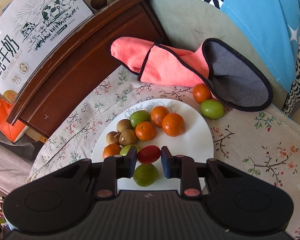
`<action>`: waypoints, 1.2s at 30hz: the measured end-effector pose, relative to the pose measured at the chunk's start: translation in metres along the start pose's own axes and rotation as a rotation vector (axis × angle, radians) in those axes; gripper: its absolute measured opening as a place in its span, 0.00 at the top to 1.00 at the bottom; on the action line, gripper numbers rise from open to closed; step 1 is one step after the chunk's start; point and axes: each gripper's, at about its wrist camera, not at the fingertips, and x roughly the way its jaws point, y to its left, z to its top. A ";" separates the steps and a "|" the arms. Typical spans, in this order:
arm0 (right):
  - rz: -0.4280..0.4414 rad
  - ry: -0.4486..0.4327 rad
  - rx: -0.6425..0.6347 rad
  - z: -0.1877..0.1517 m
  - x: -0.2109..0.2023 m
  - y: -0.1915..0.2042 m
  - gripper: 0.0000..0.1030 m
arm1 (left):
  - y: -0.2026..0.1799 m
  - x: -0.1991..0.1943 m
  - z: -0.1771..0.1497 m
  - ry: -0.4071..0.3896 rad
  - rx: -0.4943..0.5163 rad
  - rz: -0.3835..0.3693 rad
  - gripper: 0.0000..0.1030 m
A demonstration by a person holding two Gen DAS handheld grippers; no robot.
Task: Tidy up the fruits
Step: 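Carry both cherry tomatoes onto the white plate with both tools, then open both tools and withdraw them from the plate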
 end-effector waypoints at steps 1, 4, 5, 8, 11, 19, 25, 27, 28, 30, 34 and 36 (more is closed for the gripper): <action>-0.007 0.002 0.005 0.000 0.001 -0.001 0.74 | -0.001 0.000 0.000 0.000 0.001 0.000 0.74; -0.016 0.009 0.014 -0.001 0.004 -0.004 0.72 | -0.002 0.000 0.000 -0.007 0.004 0.005 0.73; -0.018 0.010 0.018 -0.001 0.004 -0.004 0.71 | -0.002 -0.001 0.000 -0.008 0.005 0.005 0.73; -0.015 0.006 0.022 -0.001 0.002 -0.003 0.71 | -0.004 -0.002 0.000 -0.008 0.010 0.009 0.71; -0.007 0.003 0.017 0.000 0.001 -0.001 0.70 | -0.005 -0.006 0.001 -0.011 0.004 0.030 0.55; -0.003 -0.007 -0.006 0.001 -0.004 0.004 0.54 | -0.007 -0.018 0.004 -0.031 -0.012 0.082 0.14; -0.006 -0.002 -0.010 0.001 -0.007 0.007 0.46 | -0.008 -0.019 0.001 0.007 -0.004 0.117 0.07; -0.017 -0.005 -0.020 0.000 -0.008 0.008 0.43 | -0.008 -0.020 0.000 0.019 -0.005 0.133 0.06; -0.025 -0.009 -0.026 -0.001 -0.010 0.009 0.43 | -0.008 -0.021 0.000 0.022 -0.005 0.138 0.06; -0.035 -0.016 -0.035 -0.001 -0.011 0.011 0.40 | -0.007 -0.023 -0.001 0.034 -0.009 0.149 0.05; -0.077 -0.012 -0.074 -0.003 -0.016 0.017 0.36 | -0.003 -0.028 -0.001 0.053 -0.025 0.171 0.05; -0.086 -0.023 -0.097 -0.005 -0.021 0.021 0.34 | -0.002 -0.032 0.001 0.059 -0.033 0.179 0.05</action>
